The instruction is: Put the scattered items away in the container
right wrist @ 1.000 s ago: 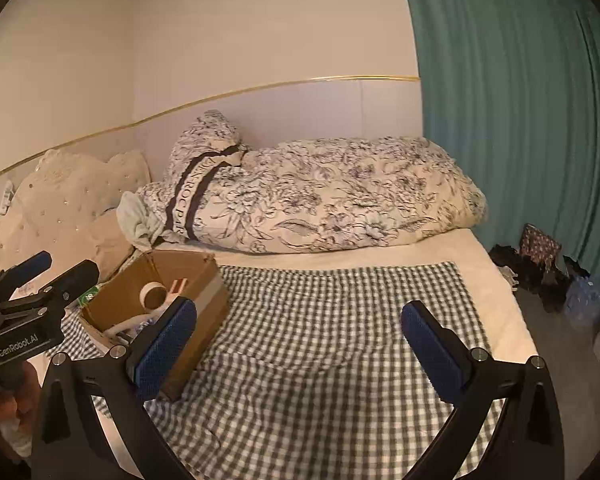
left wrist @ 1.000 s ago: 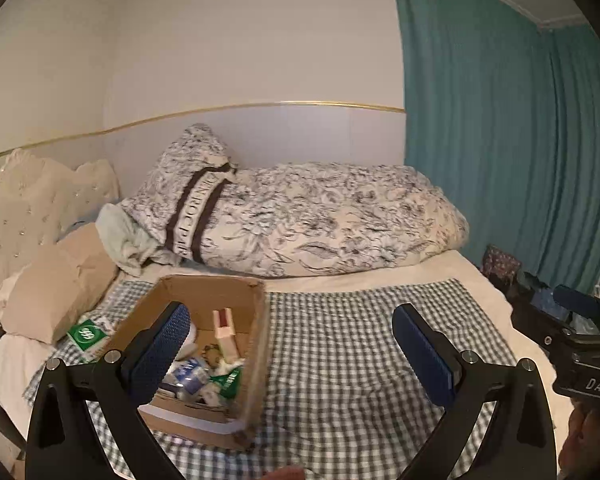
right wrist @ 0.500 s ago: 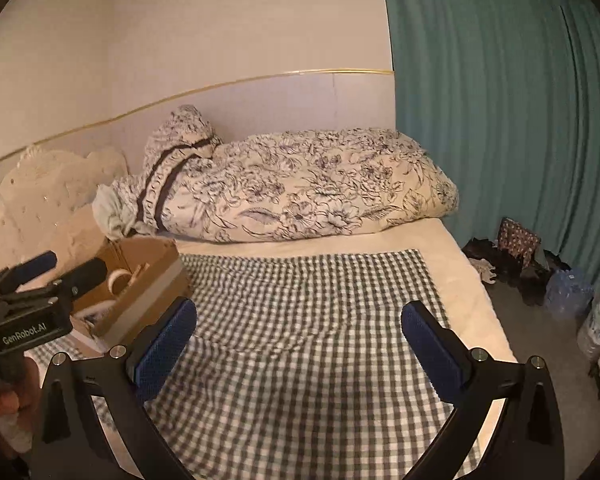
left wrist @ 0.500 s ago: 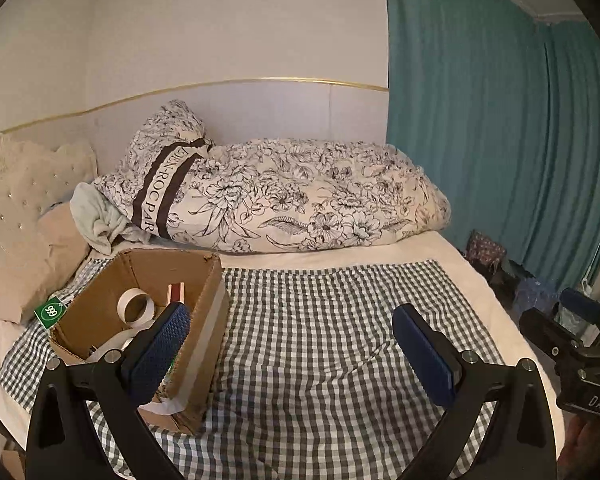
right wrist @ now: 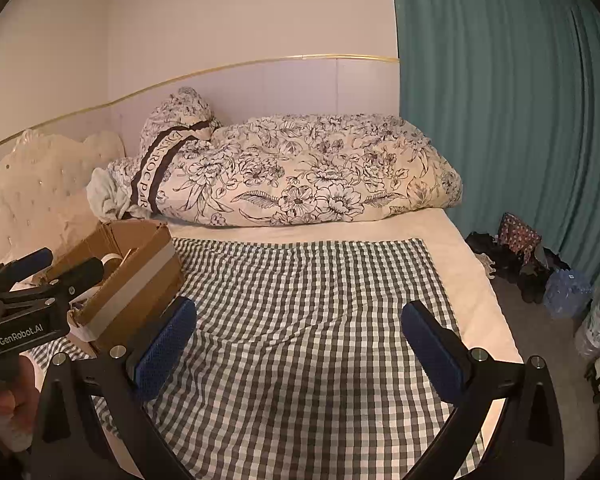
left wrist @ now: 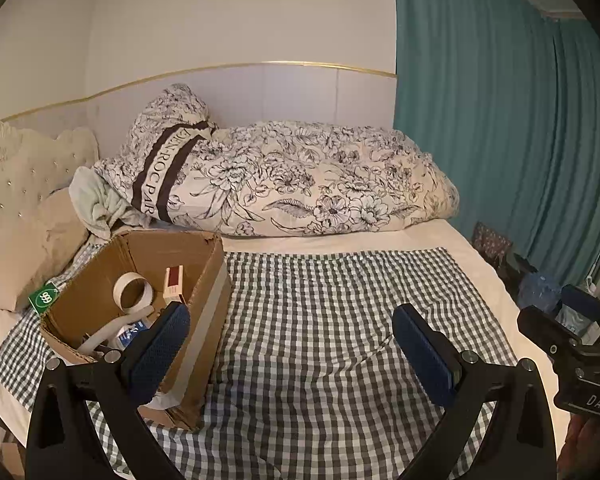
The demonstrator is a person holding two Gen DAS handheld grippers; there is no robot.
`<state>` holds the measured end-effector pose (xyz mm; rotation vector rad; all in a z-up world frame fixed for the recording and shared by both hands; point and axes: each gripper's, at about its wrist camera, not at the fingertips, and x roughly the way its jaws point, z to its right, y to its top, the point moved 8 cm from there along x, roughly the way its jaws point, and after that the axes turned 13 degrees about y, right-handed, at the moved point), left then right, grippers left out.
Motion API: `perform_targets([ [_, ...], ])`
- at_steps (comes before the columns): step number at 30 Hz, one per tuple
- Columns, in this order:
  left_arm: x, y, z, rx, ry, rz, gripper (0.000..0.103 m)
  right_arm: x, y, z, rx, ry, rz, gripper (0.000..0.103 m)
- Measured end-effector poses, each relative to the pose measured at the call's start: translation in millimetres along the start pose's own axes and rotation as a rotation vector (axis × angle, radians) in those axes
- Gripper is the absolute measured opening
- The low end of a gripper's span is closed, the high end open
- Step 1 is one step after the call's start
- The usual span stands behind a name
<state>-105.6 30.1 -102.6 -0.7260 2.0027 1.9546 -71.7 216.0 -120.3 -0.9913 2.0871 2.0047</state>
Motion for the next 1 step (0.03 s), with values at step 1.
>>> perform_targets([
  [1, 1.8, -0.8, 1.3, 0.003, -0.007, -0.009, 0.103, 1.0, -0.3, 0.4, 0.001, 0.000, -0.001, 0.103],
])
